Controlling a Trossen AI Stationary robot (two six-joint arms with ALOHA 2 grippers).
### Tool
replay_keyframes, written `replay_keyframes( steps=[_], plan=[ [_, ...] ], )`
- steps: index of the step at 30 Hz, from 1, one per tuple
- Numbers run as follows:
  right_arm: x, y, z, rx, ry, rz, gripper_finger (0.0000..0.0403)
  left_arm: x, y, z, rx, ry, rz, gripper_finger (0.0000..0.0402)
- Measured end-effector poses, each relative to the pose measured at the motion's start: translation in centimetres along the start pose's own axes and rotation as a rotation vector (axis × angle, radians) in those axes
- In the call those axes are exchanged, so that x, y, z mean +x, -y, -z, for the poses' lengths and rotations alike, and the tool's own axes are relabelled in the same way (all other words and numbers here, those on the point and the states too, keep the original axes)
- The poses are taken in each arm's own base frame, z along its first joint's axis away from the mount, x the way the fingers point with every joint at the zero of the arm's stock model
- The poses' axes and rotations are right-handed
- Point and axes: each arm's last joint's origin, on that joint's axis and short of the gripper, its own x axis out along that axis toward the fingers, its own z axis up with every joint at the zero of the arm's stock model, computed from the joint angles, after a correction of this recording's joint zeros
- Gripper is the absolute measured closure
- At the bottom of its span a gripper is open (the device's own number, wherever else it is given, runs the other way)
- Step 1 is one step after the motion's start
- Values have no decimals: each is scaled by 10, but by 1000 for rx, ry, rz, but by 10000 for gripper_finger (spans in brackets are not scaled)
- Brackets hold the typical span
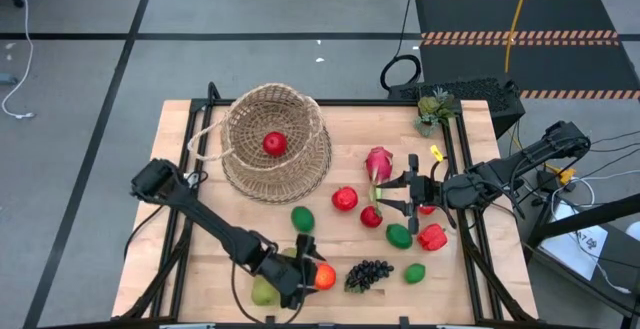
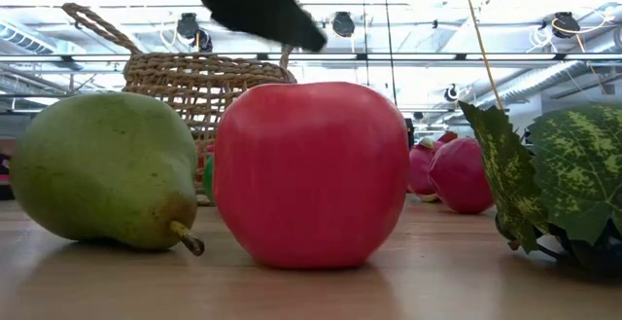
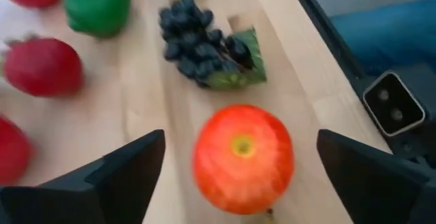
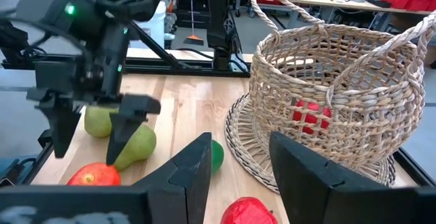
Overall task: Build produce basket
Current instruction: Put the apple into the basket
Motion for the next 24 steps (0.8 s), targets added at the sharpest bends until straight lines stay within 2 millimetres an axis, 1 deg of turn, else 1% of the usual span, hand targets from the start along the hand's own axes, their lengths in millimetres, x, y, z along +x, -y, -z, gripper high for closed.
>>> replay_keyframes(
  steps=[2,5,12,17,24],
  plan=[
    [0,0,0,2,0,0,259,7,5,6,-4,-22,4,5],
    [0,0,0,2,0,0,259,14,9,12,-19,-35,1,8],
    [0,0,0,-1,0,0,259,26,9,19,-89,-49,-28,2],
    [0,0,0,-2,0,0,259,38,11,29,-86,-74,-33,2],
    [0,0,0,-2,0,0,259,42,11,25,-55,-25,-17,2]
  ],
)
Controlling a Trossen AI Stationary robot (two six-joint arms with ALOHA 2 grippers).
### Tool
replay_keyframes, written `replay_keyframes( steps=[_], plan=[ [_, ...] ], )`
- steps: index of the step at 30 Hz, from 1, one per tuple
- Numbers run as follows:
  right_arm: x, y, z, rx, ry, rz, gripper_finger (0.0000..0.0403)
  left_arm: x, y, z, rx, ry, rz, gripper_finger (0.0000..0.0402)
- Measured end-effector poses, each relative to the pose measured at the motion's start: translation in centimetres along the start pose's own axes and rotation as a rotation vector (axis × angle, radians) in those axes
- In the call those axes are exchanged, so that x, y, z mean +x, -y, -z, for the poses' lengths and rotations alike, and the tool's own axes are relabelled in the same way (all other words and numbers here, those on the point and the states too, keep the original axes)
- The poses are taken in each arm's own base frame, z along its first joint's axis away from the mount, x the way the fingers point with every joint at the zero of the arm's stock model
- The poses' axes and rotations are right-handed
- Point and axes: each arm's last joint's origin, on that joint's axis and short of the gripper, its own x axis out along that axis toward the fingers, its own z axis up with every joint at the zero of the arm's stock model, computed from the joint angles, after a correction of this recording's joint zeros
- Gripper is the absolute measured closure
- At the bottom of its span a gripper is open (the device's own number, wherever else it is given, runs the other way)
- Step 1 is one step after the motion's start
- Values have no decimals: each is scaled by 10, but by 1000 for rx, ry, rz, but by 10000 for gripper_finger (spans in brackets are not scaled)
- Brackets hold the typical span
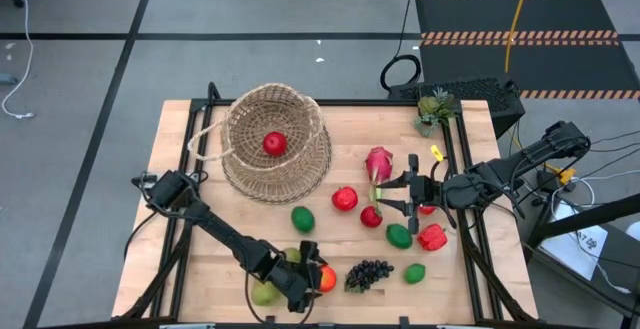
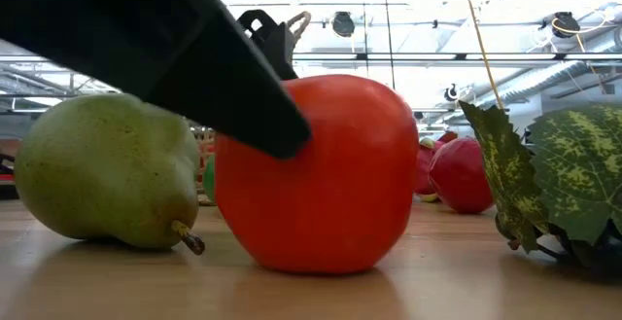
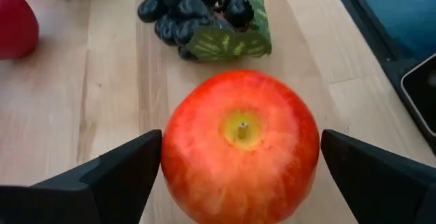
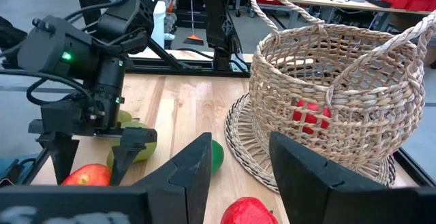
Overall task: Build produce basket
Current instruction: Put the apple into the basket
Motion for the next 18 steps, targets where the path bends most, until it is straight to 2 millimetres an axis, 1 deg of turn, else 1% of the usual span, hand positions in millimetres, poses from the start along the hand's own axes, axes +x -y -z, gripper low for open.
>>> replay_keyframes(
  steps=[3,8,11,14,18],
  plan=[
    [0,0,0,0,0,0,259,1,-2,0,4,-4,-3,12],
    [0,0,0,0,0,0,259,1,-2,1,22,-15,-2,50],
    [0,0,0,0,0,0,259,1,-2,1,35,-18,0,65],
    [0,0,0,0,0,0,259,1,-2,1,48,-17,1,65],
    [0,0,0,0,0,0,259,-1,-2,0,71,-15,5,52]
  ],
)
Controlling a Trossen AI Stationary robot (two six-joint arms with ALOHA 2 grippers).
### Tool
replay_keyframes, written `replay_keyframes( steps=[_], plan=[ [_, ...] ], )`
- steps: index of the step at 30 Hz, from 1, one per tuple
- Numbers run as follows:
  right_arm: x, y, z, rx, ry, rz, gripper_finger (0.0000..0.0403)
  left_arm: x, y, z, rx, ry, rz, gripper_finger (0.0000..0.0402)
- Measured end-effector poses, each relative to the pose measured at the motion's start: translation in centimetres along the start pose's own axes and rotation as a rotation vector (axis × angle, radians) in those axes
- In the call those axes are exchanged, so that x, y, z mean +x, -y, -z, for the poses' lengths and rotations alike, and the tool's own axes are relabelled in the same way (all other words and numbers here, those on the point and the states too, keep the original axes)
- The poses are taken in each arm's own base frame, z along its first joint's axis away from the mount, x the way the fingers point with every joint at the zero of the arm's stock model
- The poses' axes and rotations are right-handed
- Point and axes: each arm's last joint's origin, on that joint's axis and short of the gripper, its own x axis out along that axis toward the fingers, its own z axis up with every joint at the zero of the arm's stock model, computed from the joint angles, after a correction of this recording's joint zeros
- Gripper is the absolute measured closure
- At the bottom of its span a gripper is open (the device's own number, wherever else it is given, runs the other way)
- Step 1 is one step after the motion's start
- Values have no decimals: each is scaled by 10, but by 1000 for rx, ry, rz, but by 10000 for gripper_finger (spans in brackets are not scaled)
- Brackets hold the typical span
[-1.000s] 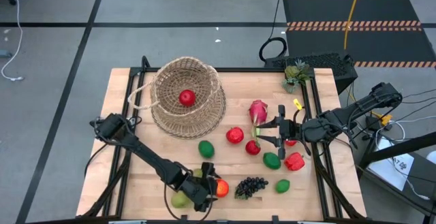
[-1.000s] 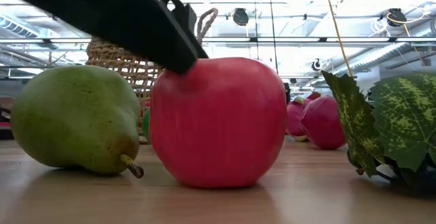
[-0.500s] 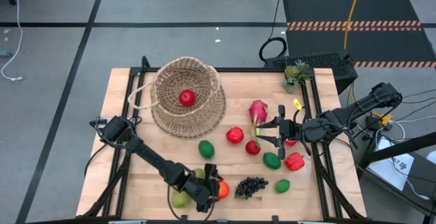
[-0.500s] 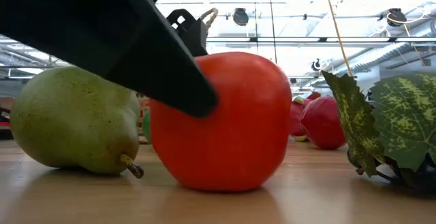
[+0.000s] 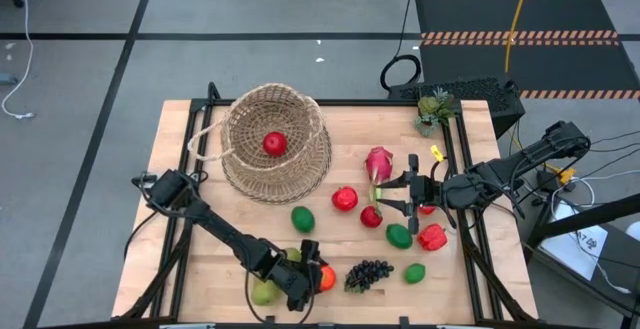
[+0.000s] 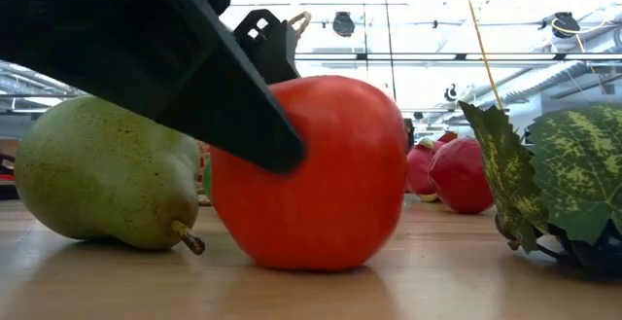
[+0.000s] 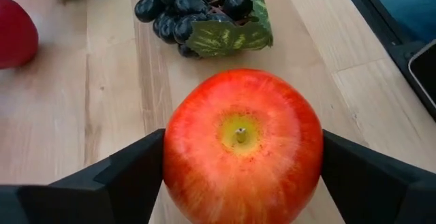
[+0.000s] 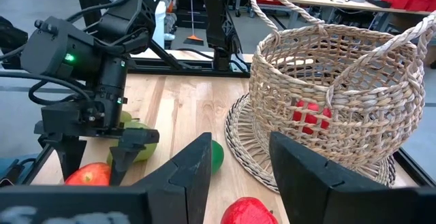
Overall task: Build produce basket
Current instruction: Put the apple into the basket
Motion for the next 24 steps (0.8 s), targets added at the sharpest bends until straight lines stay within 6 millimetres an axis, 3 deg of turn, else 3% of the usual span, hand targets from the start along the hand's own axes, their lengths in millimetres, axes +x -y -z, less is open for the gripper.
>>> replay_keyframes(
  steps=[9,19,24],
  plan=[
    [0,0,0,-8,0,0,259,-38,-11,-24,108,62,-19,69],
    [0,0,0,-8,0,0,259,-104,-36,-50,287,107,-259,55],
    [0,0,0,-16,0,0,259,-125,-43,-55,397,106,-325,54]
  ],
)
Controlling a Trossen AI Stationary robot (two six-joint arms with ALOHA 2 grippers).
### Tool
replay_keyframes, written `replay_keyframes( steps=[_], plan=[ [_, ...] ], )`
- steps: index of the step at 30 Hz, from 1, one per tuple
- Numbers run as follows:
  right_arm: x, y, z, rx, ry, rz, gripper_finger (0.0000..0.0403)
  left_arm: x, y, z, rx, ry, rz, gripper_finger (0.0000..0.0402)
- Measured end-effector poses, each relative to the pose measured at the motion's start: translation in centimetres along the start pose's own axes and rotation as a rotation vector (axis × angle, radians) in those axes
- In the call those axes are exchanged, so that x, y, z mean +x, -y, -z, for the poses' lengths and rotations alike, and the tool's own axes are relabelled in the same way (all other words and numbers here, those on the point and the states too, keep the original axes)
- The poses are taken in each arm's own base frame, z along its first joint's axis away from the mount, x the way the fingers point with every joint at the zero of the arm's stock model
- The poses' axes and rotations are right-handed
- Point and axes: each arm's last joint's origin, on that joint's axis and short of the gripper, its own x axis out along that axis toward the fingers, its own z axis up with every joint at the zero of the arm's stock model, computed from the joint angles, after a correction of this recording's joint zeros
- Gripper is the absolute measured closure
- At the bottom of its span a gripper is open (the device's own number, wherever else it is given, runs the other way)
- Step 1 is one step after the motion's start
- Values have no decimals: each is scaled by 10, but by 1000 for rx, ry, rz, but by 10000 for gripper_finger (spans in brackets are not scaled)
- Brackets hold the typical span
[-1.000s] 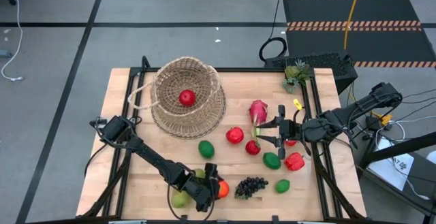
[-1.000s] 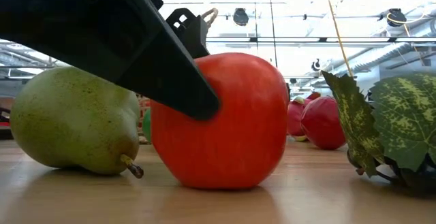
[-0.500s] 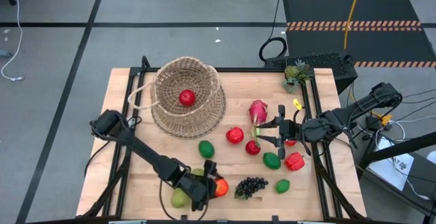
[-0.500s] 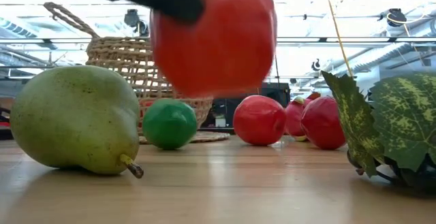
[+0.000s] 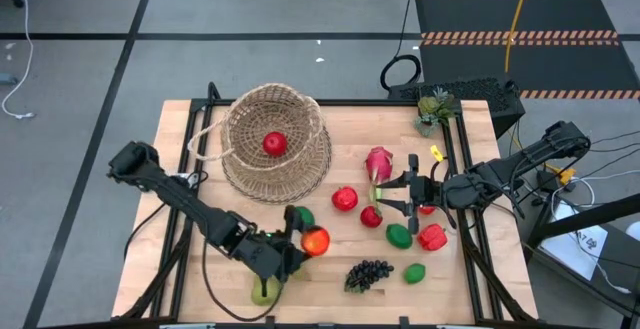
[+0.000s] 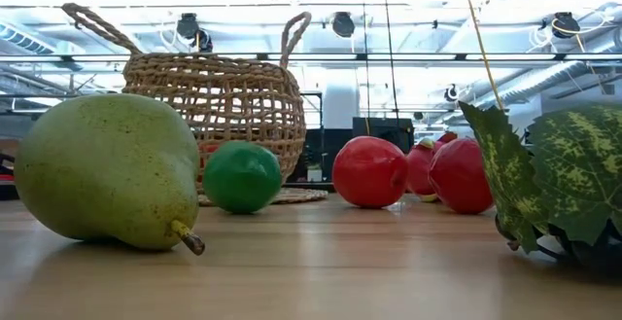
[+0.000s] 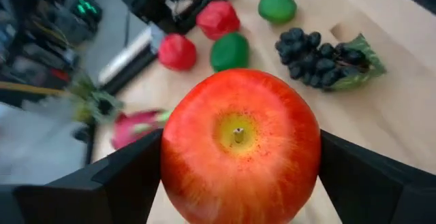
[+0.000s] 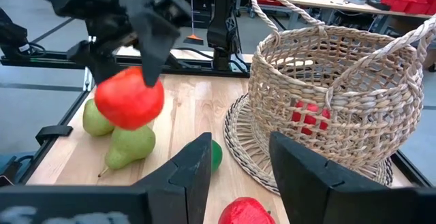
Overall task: Build produce basket
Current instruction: Put the apple into the basket
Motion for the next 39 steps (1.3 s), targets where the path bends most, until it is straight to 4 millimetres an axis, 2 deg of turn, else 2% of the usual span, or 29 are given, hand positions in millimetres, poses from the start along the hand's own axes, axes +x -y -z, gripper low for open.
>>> replay_keyframes(
  steps=[5,12,19,39],
  plan=[
    [0,0,0,0,0,0,259,-9,-10,-3,162,6,-73,53],
    [0,0,0,0,0,0,259,-9,-12,-2,476,-38,-122,53],
    [0,0,0,-18,0,0,259,-9,-12,-5,662,-34,-131,53],
    [0,0,0,-19,0,1,259,-9,-12,-5,733,-38,-131,53]
  ],
)
